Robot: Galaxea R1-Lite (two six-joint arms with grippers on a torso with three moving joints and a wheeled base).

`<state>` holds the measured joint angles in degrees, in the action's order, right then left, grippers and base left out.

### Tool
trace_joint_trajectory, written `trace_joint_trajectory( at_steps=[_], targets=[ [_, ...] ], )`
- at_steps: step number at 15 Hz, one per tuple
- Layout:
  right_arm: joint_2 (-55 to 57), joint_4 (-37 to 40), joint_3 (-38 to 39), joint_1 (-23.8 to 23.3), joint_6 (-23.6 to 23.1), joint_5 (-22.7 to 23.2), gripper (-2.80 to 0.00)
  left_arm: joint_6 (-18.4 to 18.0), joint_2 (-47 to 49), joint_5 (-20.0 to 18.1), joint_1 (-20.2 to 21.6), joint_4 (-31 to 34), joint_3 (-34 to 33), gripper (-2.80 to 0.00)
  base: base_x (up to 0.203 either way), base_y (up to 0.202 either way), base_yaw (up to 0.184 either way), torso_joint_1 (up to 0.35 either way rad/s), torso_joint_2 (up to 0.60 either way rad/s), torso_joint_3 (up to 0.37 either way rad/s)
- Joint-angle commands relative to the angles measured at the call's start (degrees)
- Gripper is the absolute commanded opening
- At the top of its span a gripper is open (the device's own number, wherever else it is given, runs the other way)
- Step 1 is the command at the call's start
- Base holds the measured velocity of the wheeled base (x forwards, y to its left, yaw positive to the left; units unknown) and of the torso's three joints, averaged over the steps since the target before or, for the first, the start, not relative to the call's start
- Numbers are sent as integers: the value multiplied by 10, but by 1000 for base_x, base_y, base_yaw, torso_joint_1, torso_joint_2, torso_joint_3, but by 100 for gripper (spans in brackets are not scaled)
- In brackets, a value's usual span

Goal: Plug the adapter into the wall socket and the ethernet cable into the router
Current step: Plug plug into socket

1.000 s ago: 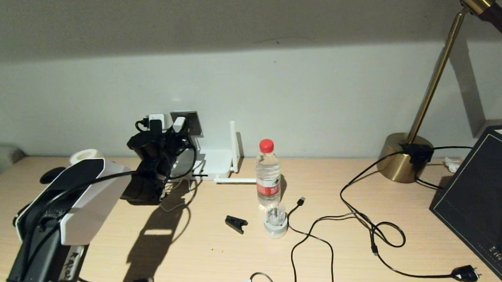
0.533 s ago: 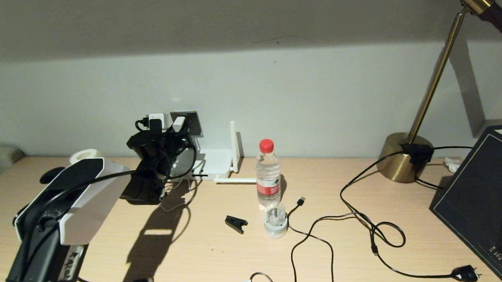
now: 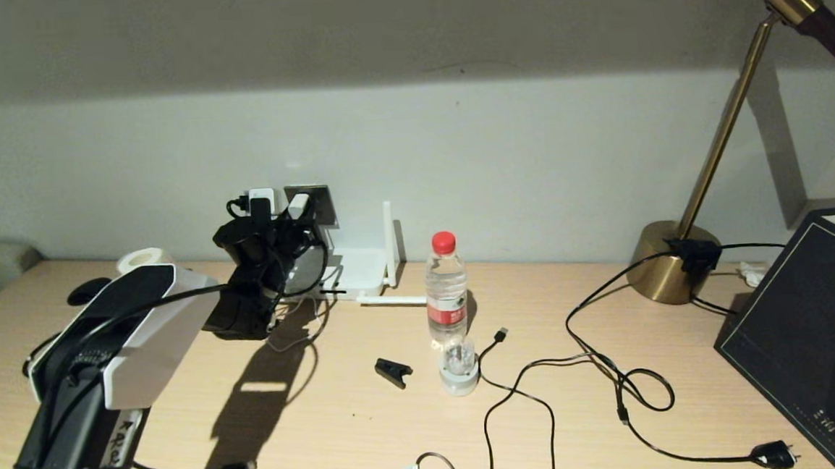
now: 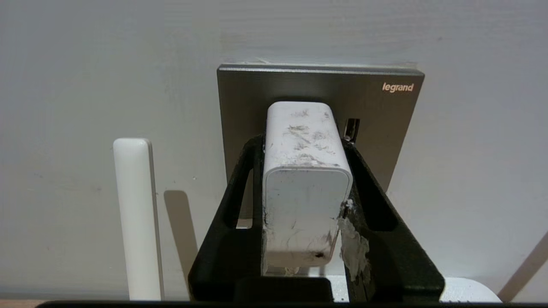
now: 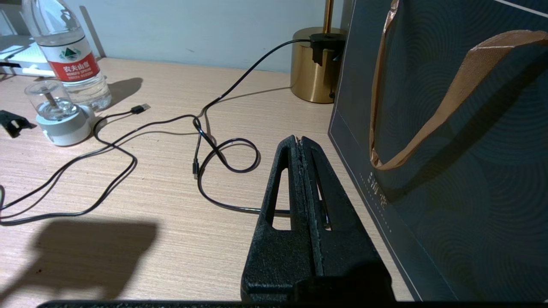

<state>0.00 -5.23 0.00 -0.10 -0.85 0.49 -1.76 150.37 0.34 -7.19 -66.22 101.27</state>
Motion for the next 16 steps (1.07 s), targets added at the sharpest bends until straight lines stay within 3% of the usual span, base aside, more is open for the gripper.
trace_joint_trajectory(
  at_steps=[1,16],
  targets=[
    [1,0,20,0,0,0,-280,0,18,8,-1,3,25,-280,0,0,0,0,0,0],
    [1,-1,20,0,0,0,-280,0,18,20,-6,12,27,-280,0,0,0,0,0,0]
  ],
)
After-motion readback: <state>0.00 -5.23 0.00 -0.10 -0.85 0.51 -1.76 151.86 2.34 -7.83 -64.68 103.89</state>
